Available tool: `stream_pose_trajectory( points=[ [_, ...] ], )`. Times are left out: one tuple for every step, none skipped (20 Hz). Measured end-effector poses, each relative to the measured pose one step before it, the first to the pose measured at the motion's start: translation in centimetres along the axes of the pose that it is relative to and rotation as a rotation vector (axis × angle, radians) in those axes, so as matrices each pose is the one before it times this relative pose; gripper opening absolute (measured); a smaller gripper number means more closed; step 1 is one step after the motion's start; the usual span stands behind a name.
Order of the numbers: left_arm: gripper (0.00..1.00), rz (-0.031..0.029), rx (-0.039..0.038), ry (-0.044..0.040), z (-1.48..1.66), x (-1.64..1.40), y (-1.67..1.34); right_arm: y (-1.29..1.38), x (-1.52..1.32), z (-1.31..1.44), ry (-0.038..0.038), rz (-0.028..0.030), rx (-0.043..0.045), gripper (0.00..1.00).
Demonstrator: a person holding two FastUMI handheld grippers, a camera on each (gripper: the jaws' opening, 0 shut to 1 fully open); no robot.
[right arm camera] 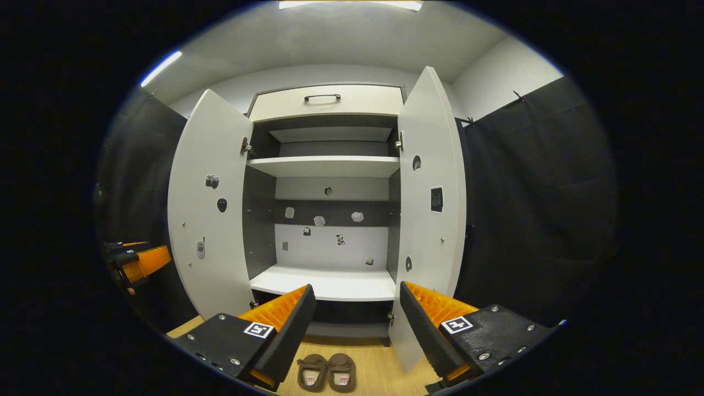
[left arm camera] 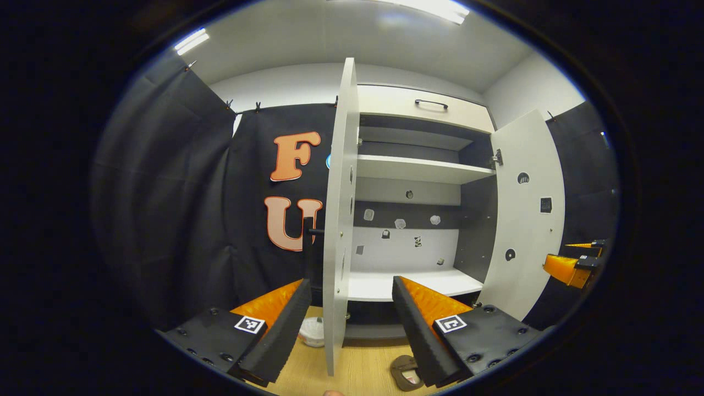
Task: Grab one shoe with the right hand and put it into the shoe cabinet, grab the other shoe with the left hand and put it into the shoe cabinet; then close the right door with the right hand and the left door with the left hand.
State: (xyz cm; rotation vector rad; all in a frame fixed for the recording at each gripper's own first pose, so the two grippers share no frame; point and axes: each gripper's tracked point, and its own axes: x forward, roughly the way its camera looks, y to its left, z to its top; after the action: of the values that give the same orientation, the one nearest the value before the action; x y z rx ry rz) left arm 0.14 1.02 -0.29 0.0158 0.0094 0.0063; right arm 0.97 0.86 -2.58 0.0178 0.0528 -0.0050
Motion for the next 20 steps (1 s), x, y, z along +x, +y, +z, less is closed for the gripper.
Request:
stream_pose_trajectory(
  points=[
    [0.97,-0.00498,-0.00163,-0.00581,0.134,0.035,-0.067,0.008,0.132,-0.34,0.00838,-0.00273,-0.00212,0.95],
    [0.94,-0.00482,-0.00068,-0.00606,0.077,0.184,-0.114,0.024,0.11,-0.352,0.00493,-0.00065,-0.00181,0.95],
    [0.94,-0.00343,-0.00156,-0.00538,0.051,0.148,-0.145,0.035,0.123,-0.261,0.00226,-0.00055,-0.00165,0.95],
    [0.96,-0.00098,-0.00448,-0.00554,0.087,0.119,-0.085,-0.077,0.158,-0.303,0.00162,-0.00268,-0.00118,0.95],
    [0.96,-0.00027,-0.0066,-0.00313,0.018,0.209,0.0,-0.005,0.237,-0.403,0.00322,-0.00182,-0.00021,0.95],
    [0.96,-0.00139,-0.00654,0.00102,-0.012,0.175,-0.15,-0.106,0.321,-0.588,0.00847,-0.00172,0.00214,0.95],
    [0.96,-0.00274,-0.00419,0.00148,-0.13,0.19,-0.192,0.059,0.219,-0.784,0.01069,0.00133,0.00487,0.95],
    [0.96,-0.00309,0.0005,0.00054,-0.051,0.13,-0.245,0.102,0.387,-0.864,0.00989,0.00555,0.00624,0.95],
    [0.96,-0.00216,0.00438,0.00024,-0.094,0.159,-0.172,0.16,0.56,-0.88,0.00719,0.01178,0.00647,0.95],
    [0.96,-0.00096,0.00512,0.00172,-0.106,0.146,-0.274,0.048,0.588,-1.385,0.02002,0.00842,0.00617,0.95],
    [0.96,-0.00129,0.00382,0.00363,-0.288,0.216,-0.31,-0.056,0.52,-1.673,0.02547,0.00829,0.00393,0.94],
    [0.96,-0.00256,0.00126,0.0052,-0.269,0.25,-0.279,-0.049,0.705,-1.78,0.02957,0.00569,0.00257,0.95],
    [0.96,-0.00173,0.0014,0.0061,-0.246,0.133,-0.243,-0.185,0.893,-1.829,0.03036,0.0009,0.00064,0.95],
    [0.96,0.00386,0.00985,0.00276,-0.17,0.149,-0.135,-0.173,0.844,-1.912,0.02438,0.00077,-0.00183,0.95],
    [0.96,0.00581,0.01338,-0.00025,-0.182,0.095,-0.074,-0.17,0.977,-1.637,0.01264,-0.001,-0.00366,0.95],
    [0.96,0.00431,0.00932,0.0018,-0.126,0.174,-0.12,-0.109,1.062,-1.741,0.02051,0.00403,-0.00142,0.95],
    [0.96,-0.00034,0.00343,0.0029,-0.216,0.204,-0.228,-0.242,1.028,-1.969,0.03234,-0.00396,-0.00044,0.95],
    [0.96,-0.00281,-0.00313,0.00186,-0.064,0.102,-0.2,-0.338,1.071,-2.135,0.03799,-0.01183,-0.00531,0.95],
    [0.96,-0.00423,-0.00516,0.00339,-0.264,0.147,-0.166,-0.243,1.076,-1.805,0.03045,-0.01168,-0.00707,0.95],
    [0.96,-0.00525,-0.00626,0.01103,-0.267,0.162,-0.201,-0.11,0.915,-1.568,0.0315,-0.00534,0.00478,0.95]
  ],
)
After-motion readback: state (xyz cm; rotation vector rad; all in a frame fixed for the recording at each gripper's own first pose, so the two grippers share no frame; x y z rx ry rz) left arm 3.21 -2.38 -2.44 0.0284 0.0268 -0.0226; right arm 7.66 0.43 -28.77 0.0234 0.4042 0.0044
